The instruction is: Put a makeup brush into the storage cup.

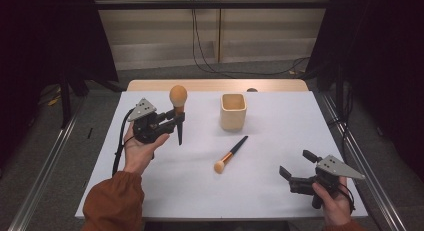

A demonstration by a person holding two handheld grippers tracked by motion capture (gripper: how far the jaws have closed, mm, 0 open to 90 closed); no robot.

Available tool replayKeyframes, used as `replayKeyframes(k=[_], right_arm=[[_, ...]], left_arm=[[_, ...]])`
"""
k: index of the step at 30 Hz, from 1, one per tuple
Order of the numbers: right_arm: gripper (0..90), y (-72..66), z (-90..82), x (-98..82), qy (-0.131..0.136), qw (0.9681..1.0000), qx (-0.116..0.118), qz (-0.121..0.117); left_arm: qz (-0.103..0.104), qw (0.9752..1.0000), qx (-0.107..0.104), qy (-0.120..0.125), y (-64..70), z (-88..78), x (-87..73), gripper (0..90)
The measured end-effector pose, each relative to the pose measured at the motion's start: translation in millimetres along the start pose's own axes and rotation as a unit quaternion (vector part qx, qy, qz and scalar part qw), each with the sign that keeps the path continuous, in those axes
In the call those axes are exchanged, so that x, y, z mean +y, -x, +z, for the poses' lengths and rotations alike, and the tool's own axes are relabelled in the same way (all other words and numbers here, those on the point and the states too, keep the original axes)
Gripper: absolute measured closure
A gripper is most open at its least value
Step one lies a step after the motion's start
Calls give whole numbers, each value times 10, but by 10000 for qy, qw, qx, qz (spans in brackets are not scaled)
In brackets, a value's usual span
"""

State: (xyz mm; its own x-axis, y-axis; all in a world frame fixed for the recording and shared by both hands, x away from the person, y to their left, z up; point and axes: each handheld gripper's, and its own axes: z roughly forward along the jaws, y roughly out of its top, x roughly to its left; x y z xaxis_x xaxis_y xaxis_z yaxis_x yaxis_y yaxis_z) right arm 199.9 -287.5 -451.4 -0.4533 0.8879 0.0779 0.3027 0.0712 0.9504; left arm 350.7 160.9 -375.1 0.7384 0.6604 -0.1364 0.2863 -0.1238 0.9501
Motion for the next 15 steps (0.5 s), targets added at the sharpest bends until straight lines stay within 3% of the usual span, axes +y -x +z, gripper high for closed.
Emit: replayKeyframes(k=[8, 15], right_arm=[[0, -1, -4, 1, 18, 10000, 0, 1], [0, 1, -8, 1, 19, 10000, -5, 3]], left_arm=[[-185, 9997, -21, 147, 18, 98, 83, 684], [-162, 9995, -124, 244, 74, 203, 169, 684]])
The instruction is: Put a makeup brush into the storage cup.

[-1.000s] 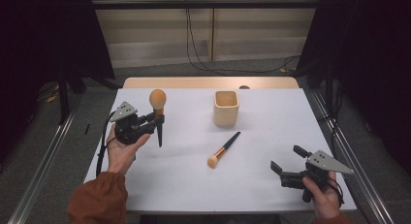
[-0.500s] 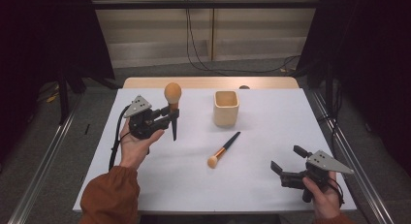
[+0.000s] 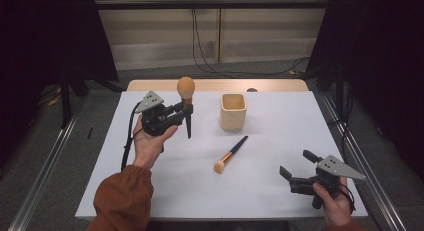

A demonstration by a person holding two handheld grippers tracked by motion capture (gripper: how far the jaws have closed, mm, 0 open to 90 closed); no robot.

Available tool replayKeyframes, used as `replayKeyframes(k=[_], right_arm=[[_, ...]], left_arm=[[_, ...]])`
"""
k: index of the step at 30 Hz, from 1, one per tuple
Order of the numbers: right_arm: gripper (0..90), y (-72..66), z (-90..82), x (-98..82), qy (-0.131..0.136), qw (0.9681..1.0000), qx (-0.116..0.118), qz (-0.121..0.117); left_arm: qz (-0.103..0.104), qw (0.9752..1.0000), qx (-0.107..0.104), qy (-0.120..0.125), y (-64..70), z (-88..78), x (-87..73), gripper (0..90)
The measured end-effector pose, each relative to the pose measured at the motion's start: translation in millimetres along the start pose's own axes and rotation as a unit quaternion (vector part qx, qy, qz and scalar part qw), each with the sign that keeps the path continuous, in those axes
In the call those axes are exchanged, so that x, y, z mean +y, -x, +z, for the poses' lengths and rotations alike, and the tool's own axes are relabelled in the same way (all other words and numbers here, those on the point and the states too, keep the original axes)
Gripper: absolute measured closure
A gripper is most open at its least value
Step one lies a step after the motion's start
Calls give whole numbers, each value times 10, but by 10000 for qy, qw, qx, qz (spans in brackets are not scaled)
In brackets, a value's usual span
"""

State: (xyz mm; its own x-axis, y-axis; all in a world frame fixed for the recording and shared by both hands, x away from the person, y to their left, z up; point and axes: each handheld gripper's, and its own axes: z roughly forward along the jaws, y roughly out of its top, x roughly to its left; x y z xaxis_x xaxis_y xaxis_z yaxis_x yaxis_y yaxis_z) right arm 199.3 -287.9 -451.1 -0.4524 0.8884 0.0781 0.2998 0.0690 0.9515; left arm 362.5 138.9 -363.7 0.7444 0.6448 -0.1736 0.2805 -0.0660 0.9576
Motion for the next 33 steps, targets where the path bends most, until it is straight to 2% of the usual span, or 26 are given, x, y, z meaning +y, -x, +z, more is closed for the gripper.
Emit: replayKeyframes(k=[8, 11, 14, 33], right_arm=[[0, -2, -8, -2, 23, 10000, 4, -2], [0, -3, -12, -2, 21, 10000, 13, -1], [0, -3, -15, -3, 35, 10000, 2, -4], [0, -5, -25, -3, 21, 10000, 21, 20]], left_arm=[[100, 9998, -154, 92, 101, 154, 115, 683], [53, 9995, -242, 204, 133, 195, 135, 683], [142, 9994, -248, 183, 177, 242, 152, 684], [92, 9990, -323, 297, 240, 614, 363, 684]])
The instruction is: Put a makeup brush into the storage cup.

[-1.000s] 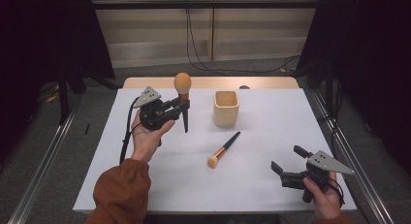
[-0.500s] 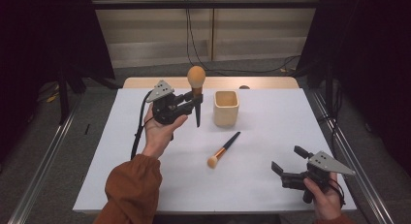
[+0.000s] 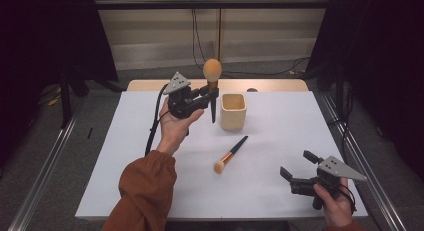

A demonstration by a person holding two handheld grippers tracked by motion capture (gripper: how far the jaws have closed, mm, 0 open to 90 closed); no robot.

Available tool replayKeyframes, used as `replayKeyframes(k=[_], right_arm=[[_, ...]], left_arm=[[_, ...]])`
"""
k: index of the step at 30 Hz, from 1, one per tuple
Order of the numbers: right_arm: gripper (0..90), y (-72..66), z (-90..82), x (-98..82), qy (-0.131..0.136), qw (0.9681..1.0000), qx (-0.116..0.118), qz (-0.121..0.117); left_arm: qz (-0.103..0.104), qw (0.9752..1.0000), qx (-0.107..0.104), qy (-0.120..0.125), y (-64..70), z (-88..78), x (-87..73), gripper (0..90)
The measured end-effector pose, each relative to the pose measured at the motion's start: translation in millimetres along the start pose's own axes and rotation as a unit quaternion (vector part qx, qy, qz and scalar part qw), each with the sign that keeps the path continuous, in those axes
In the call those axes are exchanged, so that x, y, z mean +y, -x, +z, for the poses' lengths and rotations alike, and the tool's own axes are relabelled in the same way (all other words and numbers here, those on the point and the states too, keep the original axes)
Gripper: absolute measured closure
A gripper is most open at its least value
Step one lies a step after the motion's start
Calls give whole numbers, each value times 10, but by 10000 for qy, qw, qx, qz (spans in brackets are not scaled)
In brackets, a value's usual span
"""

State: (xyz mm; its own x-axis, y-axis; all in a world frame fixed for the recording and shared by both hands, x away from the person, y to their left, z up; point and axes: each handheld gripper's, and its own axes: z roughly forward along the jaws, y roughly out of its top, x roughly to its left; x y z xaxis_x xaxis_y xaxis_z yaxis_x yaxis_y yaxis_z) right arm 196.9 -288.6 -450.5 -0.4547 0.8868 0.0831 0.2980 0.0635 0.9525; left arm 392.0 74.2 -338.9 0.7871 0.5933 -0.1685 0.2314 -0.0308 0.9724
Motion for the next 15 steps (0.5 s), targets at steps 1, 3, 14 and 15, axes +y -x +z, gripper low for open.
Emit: replayKeyframes(k=[1, 3, 14, 15], right_arm=[[0, 0, -2, 0, -2, 10000, 6, 1], [0, 1, -4, 0, -2, 10000, 17, -8], [0, 6, -9, -2, 16, 10000, 27, 14], [0, 5, -9, -2, 15, 10000, 31, 13]], left_arm=[[2, 10000, -2, 11, -3, 15, 10, 683], [-8, 10000, -6, 21, -8, 55, 38, 684], [14, 9999, 53, 123, -40, 211, 183, 684], [38, 9999, 69, 128, -40, 228, 204, 684]])
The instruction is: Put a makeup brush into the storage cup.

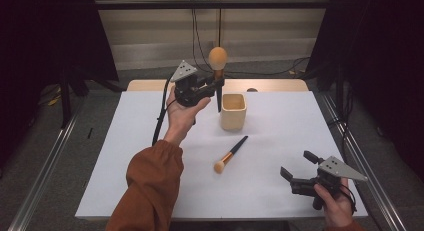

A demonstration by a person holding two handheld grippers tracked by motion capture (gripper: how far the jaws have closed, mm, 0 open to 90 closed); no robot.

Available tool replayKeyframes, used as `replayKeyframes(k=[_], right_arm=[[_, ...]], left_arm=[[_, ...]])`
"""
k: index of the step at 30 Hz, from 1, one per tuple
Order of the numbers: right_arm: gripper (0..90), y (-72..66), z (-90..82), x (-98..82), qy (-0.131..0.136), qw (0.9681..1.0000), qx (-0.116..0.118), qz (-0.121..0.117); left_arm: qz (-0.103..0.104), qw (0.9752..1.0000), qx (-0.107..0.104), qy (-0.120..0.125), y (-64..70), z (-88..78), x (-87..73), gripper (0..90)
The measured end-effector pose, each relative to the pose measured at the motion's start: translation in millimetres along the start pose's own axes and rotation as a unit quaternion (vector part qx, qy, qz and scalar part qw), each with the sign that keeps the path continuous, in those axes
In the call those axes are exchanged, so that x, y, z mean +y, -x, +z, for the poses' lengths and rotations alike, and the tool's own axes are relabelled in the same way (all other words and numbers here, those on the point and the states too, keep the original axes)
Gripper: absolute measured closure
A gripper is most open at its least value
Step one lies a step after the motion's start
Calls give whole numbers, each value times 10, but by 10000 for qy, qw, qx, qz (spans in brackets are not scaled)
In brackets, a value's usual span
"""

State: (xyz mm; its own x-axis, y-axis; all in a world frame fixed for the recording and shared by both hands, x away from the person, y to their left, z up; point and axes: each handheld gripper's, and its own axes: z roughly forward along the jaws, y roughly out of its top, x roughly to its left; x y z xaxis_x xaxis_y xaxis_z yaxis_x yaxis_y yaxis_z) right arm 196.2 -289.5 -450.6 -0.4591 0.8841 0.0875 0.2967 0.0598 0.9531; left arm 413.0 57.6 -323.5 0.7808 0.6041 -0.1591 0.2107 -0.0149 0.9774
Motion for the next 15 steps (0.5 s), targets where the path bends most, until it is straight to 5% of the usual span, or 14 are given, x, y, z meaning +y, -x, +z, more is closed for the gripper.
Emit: replayKeyframes(k=[15], right_arm=[[0, -5, -3, -2, 16, 10000, 15, 5]], left_arm=[[132, 9998, -40, 115, 67, 316, 87, 684]])
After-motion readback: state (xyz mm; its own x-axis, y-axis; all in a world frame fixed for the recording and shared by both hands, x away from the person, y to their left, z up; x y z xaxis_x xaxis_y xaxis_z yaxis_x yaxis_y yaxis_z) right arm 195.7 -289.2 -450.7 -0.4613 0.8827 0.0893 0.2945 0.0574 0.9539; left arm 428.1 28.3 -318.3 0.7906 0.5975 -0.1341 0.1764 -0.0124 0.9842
